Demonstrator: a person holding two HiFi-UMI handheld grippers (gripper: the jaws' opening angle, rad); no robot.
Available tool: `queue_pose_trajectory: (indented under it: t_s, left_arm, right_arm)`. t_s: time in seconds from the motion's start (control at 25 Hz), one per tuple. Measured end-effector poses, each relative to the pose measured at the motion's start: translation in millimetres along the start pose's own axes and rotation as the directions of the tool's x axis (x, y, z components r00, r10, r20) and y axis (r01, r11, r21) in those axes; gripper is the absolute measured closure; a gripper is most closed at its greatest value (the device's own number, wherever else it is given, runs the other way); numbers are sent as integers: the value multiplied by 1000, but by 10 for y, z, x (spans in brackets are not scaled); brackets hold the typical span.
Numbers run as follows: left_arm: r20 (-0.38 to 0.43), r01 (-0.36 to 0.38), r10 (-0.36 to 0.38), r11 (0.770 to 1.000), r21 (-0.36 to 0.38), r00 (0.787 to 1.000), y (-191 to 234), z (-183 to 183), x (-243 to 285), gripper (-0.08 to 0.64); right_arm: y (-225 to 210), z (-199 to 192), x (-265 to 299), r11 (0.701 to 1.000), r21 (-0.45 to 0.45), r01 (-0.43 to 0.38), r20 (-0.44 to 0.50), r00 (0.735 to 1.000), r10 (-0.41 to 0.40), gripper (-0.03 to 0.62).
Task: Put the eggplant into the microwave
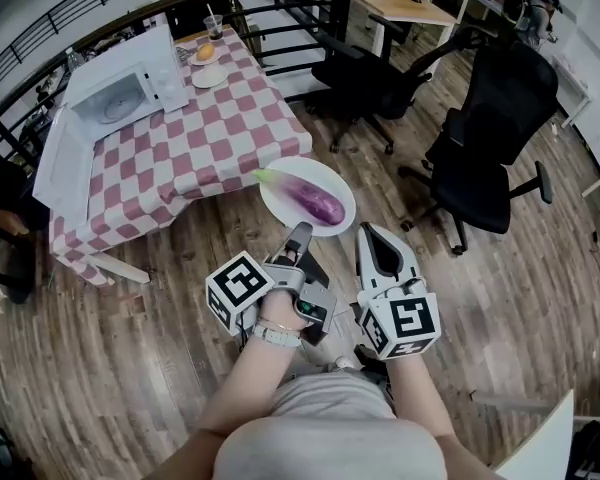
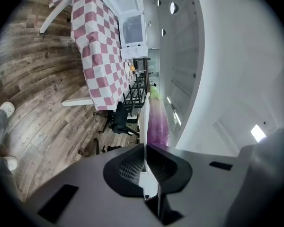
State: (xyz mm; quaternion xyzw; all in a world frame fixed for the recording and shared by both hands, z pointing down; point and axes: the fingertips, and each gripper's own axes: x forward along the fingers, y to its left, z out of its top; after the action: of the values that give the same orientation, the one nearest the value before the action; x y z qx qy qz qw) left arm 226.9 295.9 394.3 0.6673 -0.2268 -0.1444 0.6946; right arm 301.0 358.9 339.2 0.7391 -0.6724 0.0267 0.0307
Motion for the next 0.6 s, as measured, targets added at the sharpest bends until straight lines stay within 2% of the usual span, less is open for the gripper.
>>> queue_pose_trajectory:
  t_s: [0.6]
  left_arm:
    - [38, 7, -6, 999, -32, 999, 54, 983, -2, 543]
  right_arm:
    - [697, 39, 917, 995, -45, -94, -16, 995, 94, 569]
